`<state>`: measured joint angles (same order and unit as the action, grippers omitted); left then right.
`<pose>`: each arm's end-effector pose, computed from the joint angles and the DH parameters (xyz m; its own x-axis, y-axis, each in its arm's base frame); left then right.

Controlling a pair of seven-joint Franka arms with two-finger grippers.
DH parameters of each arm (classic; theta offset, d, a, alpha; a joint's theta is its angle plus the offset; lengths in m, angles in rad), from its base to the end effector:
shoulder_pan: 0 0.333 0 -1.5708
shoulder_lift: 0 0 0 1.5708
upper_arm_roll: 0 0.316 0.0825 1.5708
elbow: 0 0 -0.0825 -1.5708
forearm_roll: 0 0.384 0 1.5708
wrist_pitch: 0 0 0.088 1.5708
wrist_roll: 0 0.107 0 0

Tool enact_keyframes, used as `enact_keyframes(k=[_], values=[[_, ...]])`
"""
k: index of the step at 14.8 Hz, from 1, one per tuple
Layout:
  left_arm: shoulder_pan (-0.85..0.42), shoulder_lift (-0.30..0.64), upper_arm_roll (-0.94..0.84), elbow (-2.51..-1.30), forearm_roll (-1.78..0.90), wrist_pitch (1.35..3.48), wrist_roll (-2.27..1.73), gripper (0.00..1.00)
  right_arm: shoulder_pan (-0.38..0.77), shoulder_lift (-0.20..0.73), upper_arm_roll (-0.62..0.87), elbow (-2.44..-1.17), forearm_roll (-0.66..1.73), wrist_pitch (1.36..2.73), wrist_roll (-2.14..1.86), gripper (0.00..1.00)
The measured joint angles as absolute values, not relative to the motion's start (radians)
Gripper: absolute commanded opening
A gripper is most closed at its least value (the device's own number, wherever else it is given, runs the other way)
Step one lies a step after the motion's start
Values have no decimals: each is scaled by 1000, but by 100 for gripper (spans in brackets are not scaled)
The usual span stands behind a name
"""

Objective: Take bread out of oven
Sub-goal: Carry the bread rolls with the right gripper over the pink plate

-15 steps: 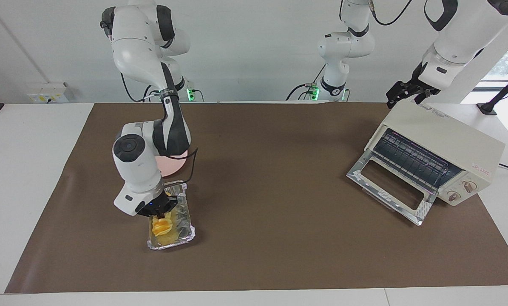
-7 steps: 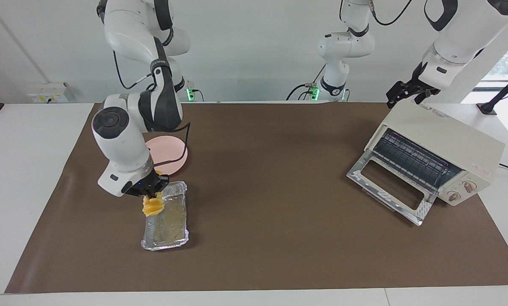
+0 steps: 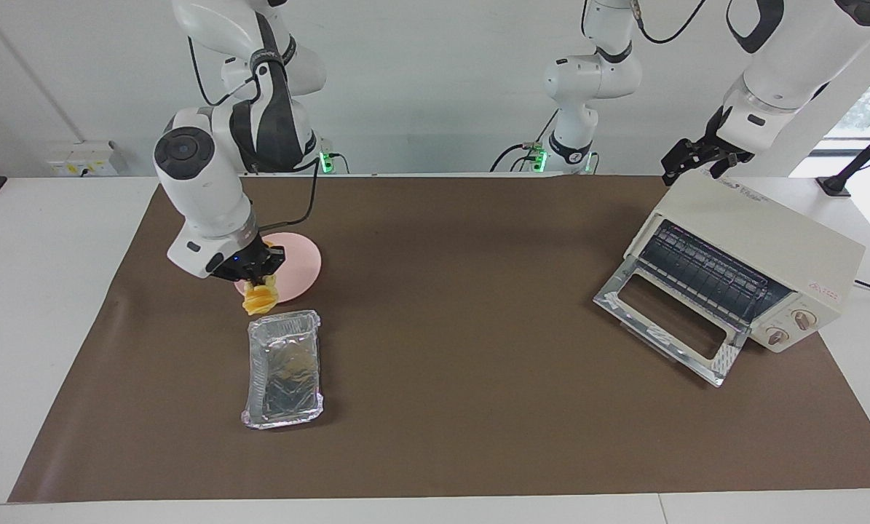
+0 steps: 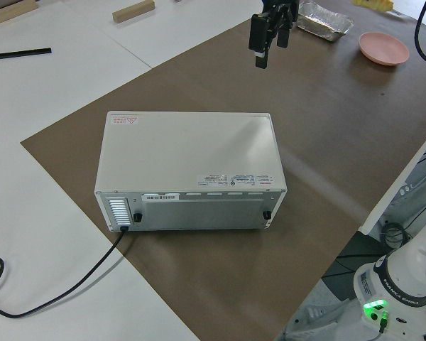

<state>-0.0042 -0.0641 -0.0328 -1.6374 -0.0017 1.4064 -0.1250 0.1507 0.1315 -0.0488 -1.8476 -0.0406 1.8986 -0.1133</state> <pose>0.5149 -0.0198 0.6150 0.9823 0.0885 -0.1648 0.0862 -0.9961 -0.0211 0.5847 0.0578 0.4451 0.9705 0.2257 -0.0850 0.2292 -0.9728 0.0342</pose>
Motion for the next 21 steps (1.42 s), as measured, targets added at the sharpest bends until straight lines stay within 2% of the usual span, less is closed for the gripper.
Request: enact_keyframes(k=[5, 8, 13, 14, 15, 19, 21], values=[[-4, -64, -33, -1637, -2, 1406, -125, 100, 149, -66, -49, -2237, -41, 2171, -113, 0], [-4, -64, -33, -1637, -2, 1406, -125, 100, 143, -119, -50, -2433, -41, 2384, -113, 0], [-4, -65, -33, -1637, -2, 1406, -125, 100, 142, -103, -46, -2511, -41, 2519, -106, 0], [-4, -65, -33, -1637, -2, 1406, -125, 100, 142, -96, -46, -2517, -41, 2534, -106, 34], [-4, -65, -33, -1637, -2, 1406, -125, 100, 142, -90, -46, -2518, -41, 2538, -106, 99], [-4, -65, -33, -1637, -2, 1406, -125, 100, 142, -88, -45, -2512, -41, 2527, -81, 100], [-4, -65, -33, -1637, -2, 1406, -125, 100, 142, -89, -44, -2475, -41, 2448, -78, 100]])
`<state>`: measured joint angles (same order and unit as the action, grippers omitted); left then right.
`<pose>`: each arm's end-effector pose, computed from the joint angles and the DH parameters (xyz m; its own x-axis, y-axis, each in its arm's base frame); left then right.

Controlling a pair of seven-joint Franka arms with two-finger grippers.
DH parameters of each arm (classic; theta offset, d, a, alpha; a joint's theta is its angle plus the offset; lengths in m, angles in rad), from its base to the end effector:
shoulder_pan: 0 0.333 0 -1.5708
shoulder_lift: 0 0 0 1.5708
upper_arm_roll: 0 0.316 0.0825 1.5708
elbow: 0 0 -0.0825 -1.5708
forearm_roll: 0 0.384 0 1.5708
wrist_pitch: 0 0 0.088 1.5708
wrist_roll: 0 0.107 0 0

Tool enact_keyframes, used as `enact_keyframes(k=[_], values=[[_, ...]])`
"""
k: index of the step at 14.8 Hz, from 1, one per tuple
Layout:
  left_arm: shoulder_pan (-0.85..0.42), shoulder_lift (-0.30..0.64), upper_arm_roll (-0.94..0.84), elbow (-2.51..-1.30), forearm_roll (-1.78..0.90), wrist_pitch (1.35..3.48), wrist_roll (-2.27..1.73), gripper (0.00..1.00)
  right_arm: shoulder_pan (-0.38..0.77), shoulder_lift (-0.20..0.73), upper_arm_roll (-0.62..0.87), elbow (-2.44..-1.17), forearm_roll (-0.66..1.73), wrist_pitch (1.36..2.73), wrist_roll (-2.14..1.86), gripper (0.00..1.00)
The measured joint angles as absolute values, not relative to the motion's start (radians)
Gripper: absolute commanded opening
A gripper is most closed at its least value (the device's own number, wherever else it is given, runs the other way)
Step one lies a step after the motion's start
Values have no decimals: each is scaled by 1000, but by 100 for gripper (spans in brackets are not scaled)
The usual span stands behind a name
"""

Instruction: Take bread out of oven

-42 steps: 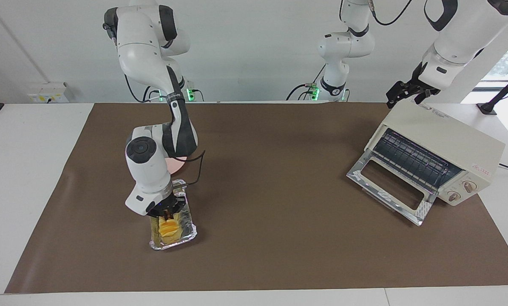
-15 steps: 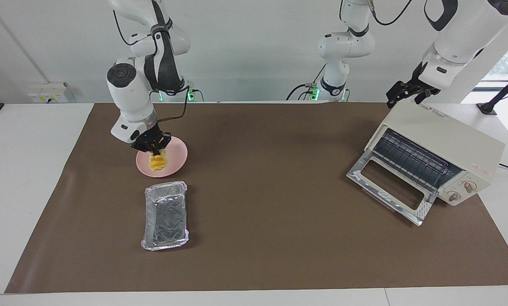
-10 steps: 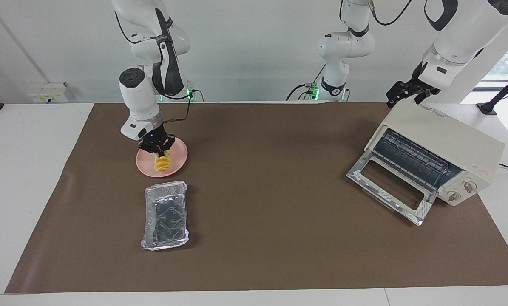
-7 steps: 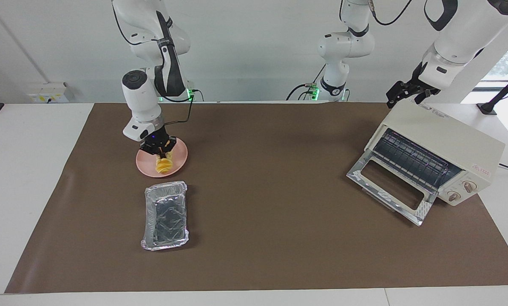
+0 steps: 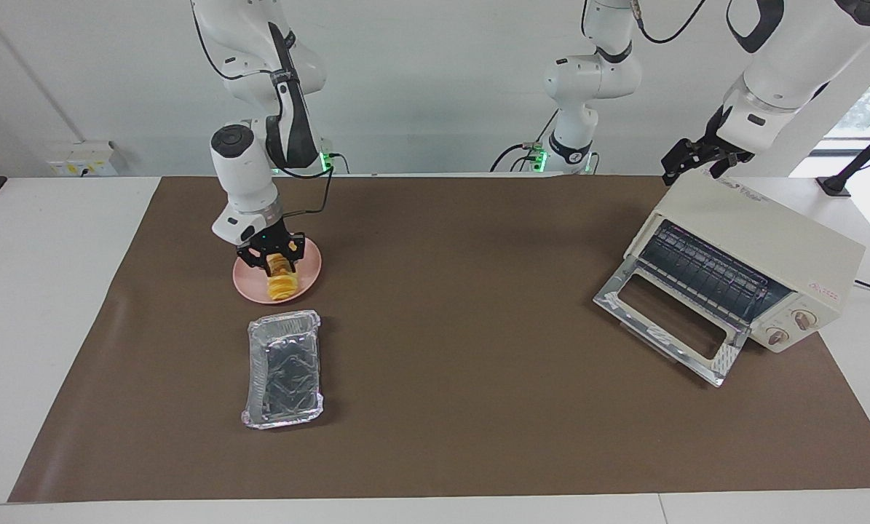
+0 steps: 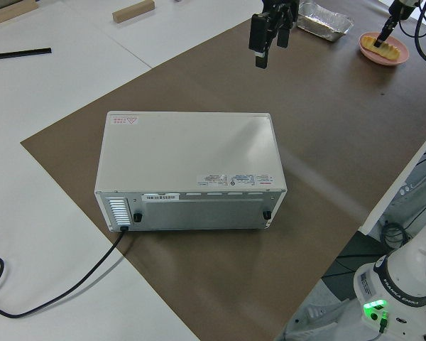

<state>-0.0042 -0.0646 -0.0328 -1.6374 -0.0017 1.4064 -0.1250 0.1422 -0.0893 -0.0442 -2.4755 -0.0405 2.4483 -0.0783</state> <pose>0.5148 -0.0198 0.6153 0.9824 0.0885 -0.1643 0.0862 -0.9961 -0.0211 0.4695 0.0462 0.3307 0.9768 0.2057 0.0596 0.2043 -0.9785 0.0286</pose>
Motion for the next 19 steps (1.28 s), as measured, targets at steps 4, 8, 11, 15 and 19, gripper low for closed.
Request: enact_keyframes(k=[4, 8, 11, 15, 19], values=[[-4, -65, -33, -1637, -2, 1406, -125, 100, 142, -99, -44, -2310, -41, 2217, -78, 100], [-4, -65, -33, -1637, -2, 1406, -125, 100, 138, -104, -49, -2170, -41, 2080, -76, 100], [-4, -65, -33, -1637, -2, 1406, -125, 100, 117, -107, -58, -2039, -41, 1980, -79, 100], [-4, -65, -33, -1637, -2, 1406, -125, 100, 107, -110, -60, -1830, -41, 1736, -92, 100], [-4, -65, -33, -1637, -2, 1406, -125, 100, 103, -109, -60, -1672, -41, 1529, -142, 100]])
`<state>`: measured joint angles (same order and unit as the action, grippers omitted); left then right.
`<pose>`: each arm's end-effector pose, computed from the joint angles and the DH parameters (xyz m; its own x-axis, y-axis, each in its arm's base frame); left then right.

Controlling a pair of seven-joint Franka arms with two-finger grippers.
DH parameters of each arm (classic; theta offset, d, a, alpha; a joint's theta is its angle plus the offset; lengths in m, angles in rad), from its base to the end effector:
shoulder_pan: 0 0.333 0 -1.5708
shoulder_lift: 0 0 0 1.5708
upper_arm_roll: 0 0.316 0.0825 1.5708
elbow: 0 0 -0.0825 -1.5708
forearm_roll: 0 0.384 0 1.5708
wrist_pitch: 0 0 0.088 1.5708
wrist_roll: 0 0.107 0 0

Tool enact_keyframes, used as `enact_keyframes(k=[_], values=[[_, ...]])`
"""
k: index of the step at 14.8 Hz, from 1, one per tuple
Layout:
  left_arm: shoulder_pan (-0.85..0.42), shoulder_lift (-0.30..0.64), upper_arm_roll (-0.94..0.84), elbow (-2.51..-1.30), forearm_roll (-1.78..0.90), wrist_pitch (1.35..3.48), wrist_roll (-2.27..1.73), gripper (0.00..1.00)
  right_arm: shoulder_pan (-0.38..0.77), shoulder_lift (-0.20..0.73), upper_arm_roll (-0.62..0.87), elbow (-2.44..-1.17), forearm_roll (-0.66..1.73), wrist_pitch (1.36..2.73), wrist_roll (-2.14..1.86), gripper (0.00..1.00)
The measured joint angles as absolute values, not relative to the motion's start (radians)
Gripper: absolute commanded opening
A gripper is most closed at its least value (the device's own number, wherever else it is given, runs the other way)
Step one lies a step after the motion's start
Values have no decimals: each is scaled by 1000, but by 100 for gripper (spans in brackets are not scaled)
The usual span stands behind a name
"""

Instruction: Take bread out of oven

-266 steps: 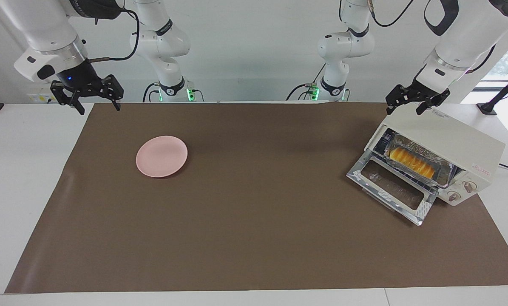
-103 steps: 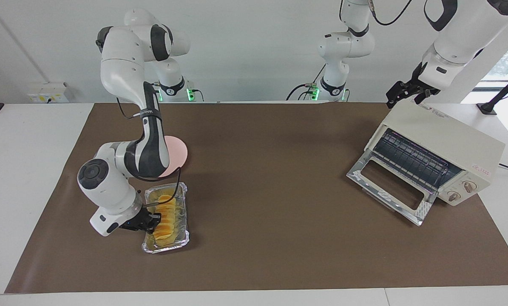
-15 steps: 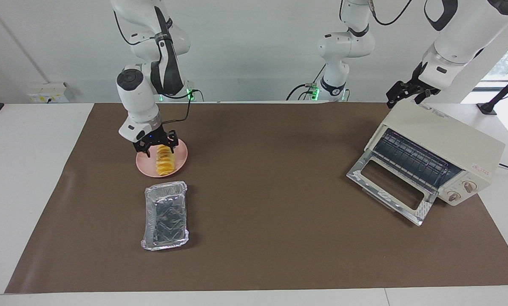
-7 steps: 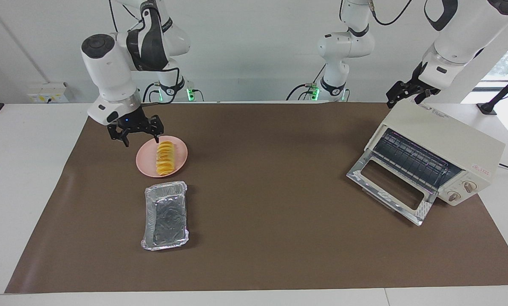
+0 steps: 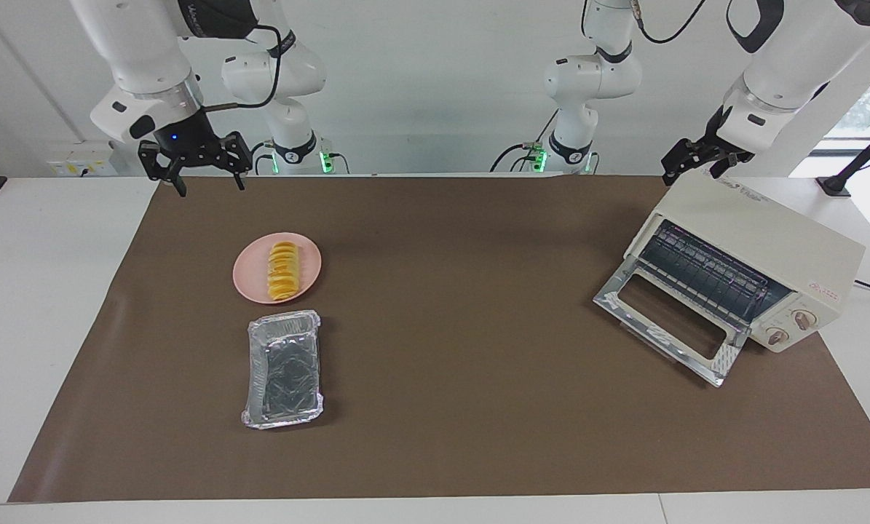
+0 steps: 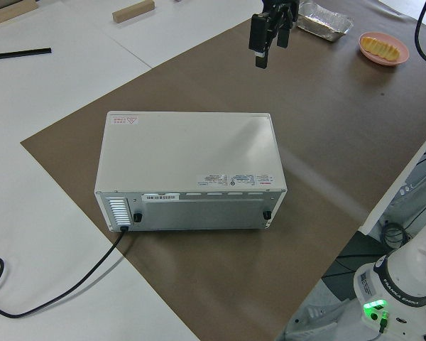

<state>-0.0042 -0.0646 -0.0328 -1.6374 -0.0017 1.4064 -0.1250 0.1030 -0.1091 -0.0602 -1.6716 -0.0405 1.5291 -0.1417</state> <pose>0.5148 -0.0198 0.6153 0.9824 0.0885 -0.1643 0.0862 -0.9961 -0.0211 0.5151 0.0158 0.6319 0.9825 0.1823 -0.0380 0.1834 -0.9826 0.0289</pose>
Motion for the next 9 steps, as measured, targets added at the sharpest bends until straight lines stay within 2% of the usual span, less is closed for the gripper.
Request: enact_keyframes(k=[5, 9], values=[[-4, -65, -33, -1637, -2, 1406, -125, 100, 46, -43, -60, -1519, -20, 1406, -188, 100], [-4, -65, -33, -1637, -2, 1406, -125, 100, 11, -3, -56, -1501, -18, 1397, -189, 100]])
